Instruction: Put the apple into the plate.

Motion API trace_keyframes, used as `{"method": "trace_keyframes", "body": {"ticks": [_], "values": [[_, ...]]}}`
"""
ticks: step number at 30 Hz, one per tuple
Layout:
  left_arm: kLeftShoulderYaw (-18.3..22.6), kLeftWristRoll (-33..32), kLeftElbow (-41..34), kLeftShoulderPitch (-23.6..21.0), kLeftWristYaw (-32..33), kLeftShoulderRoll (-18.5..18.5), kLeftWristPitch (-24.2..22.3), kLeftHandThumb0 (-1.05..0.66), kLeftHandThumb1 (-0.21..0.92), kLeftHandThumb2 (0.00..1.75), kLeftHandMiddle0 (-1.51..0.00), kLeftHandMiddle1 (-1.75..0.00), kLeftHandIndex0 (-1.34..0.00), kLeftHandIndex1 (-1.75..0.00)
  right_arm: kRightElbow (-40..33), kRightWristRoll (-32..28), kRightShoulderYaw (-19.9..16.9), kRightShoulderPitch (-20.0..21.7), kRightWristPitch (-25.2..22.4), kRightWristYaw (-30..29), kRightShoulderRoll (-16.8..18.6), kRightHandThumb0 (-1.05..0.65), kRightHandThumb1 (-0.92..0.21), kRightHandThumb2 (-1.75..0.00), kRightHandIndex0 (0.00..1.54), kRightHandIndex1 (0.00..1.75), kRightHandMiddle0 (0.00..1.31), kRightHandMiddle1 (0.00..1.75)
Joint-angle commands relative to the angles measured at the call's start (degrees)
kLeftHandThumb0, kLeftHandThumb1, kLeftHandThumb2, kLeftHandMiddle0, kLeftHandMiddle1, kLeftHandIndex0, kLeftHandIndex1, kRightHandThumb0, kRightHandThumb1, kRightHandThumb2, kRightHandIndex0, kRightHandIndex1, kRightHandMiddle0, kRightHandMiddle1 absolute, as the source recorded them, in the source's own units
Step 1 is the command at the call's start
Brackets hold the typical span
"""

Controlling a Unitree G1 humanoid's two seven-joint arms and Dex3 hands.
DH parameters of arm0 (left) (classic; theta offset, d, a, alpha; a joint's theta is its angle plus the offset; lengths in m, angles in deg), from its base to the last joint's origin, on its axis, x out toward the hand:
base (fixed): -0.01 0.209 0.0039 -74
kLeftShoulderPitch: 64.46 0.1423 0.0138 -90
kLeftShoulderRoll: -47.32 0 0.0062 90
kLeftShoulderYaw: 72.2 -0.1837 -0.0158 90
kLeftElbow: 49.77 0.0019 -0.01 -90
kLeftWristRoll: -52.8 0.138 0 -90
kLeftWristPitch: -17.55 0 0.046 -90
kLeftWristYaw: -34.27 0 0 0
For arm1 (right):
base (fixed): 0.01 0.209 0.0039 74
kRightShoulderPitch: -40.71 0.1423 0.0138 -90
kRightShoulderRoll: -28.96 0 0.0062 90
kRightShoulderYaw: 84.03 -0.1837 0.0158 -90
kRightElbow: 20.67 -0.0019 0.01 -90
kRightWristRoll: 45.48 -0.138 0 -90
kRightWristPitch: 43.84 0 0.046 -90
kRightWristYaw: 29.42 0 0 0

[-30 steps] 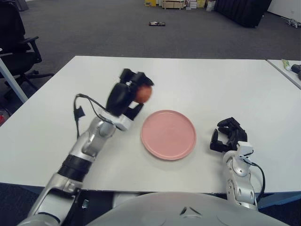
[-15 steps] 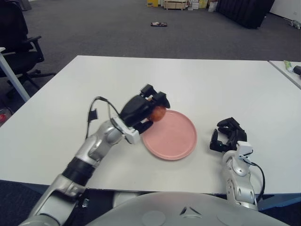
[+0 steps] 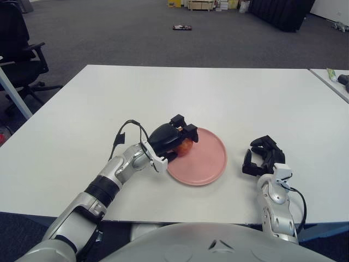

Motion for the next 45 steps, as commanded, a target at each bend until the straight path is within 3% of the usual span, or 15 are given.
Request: {"method": "trace_keyframes", "body": {"ticks": [1,10,17,22,27,30,32,34,36,38,39,40,42,43,45], "values": [[-1.4,1.2,4.7,-3.1,-0.4,1.0,-0.9,0.0,-0.02,1.65,-0.91,-1.6,-0.63,-1.75,0.7,-0.3,0.1,-0.3,-1.6,0.2,0.2,-0.01,0.09,-1.75,0.94,1.75,0.74,1.62],[-4.1,2.4,17.6,-6.3,5.3,2.8,0.5,0.0,-0.01,1.64,-0.92,-1.57,-0.63,-1.75,0.5,-0.9,0.0,-0.7,-1.2,0.8,0.2,-0.01,0.09,-1.75,0.94,1.75,0.74,1.62],[-4.4,1.2,16.1,-6.1,4.9,2.8,-0.3,0.0,0.0,1.63,-0.91,-1.58,-0.62,-1.75,0.7,-1.0,-0.4,-0.7,-0.5,1.0,0.3,-0.01,0.09,-1.75,0.94,1.75,0.74,1.62],[-4.3,0.6,14.5,-5.5,4.3,2.6,-1.1,0.0,0.07,1.59,-0.82,-1.67,-0.57,-1.75,0.7,-0.7,-0.3,-0.8,-0.5,0.9,0.3,-0.01,0.1,-1.75,0.94,1.75,0.74,1.61],[-4.2,-0.5,13.6,-5.2,3.0,2.5,-1.7,-0.01,0.08,1.55,-0.77,-1.74,-0.65,-1.61,0.3,-0.8,-0.2,-0.9,-0.8,1.0,0.4,-0.01,0.09,-1.75,0.94,1.75,0.74,1.61],[-4.1,-1.3,13.3,-5.0,2.2,2.5,-1.8,-0.01,0.13,1.48,-0.73,-1.74,-0.62,-1.59,0.2,-0.9,-0.3,-0.9,-1.2,0.9,0.6,-0.01,0.09,-1.75,0.94,1.75,0.74,1.62],[-4.3,-1.2,13.2,-5.1,2.1,2.3,-1.5,-0.01,0.32,1.23,-0.64,-1.59,-0.5,-1.67,0.1,-0.9,-0.2,-0.8,-1.3,0.9,0.6,-0.01,0.09,-1.75,0.94,1.75,0.74,1.62],[-4.8,-0.5,13.1,-5.6,2.4,1.9,-0.8,-0.35,0.4,1.13,-0.33,-1.39,-0.2,-1.5,0.1,-0.8,-0.2,-0.8,-1.4,0.9,0.6,-0.01,0.09,-1.75,0.94,1.75,0.73,1.62],[-5.3,0.2,13.2,-5.9,2.7,1.5,-0.1,-0.5,0.47,1.06,-0.19,-1.25,-0.1,-1.36,0.1,-0.8,-0.2,-0.8,-1.4,0.8,0.7,-0.01,0.09,-1.75,0.94,1.75,0.73,1.62],[-6.0,1.3,13.4,-6.5,3.4,1.0,1.1,-0.61,0.54,0.99,-0.11,-1.11,-0.05,-1.24,0.1,-0.8,-0.2,-0.7,-1.6,0.8,0.6,-0.01,0.09,-1.75,0.94,1.75,0.73,1.62],[-6.2,1.7,13.6,-6.8,3.7,0.8,1.6,-0.68,0.65,0.89,-0.07,-0.92,-0.03,-1.07,0.1,-0.7,-0.3,-0.6,-1.6,0.8,0.6,-0.01,0.09,-1.75,0.94,1.75,0.73,1.62],[-6.6,2.1,13.7,-7.1,4.1,0.4,2.5,-0.7,0.7,0.84,-0.06,-0.85,-0.03,-1.01,0.1,-0.6,-0.3,-0.6,-1.8,0.8,0.6,-0.01,0.09,-1.75,0.94,1.75,0.73,1.62],[-6.8,2.2,13.4,-7.3,4.1,-0.4,4.3,-0.81,0.83,0.8,-0.02,-0.49,-0.01,-0.69,0.1,-0.6,-0.3,-0.5,-2.0,0.7,0.5,-0.01,0.09,-1.75,0.94,1.75,0.73,1.62],[-6.8,2.0,13.0,-7.3,4.0,-0.8,5.1,-0.85,0.86,0.81,-0.01,-0.31,-0.01,-0.52,0.1,-0.6,-0.3,-0.5,-2.1,0.7,0.5,-0.01,0.09,-1.75,0.94,1.75,0.73,1.62],[-6.2,-0.3,10.1,-6.7,1.3,-2.2,6.7,-0.9,0.89,0.83,-0.01,-0.16,0.0,-0.31,0.2,-0.6,-0.3,-0.5,-2.0,0.8,0.4,-0.01,0.09,-1.75,0.94,1.75,0.73,1.62]]}}
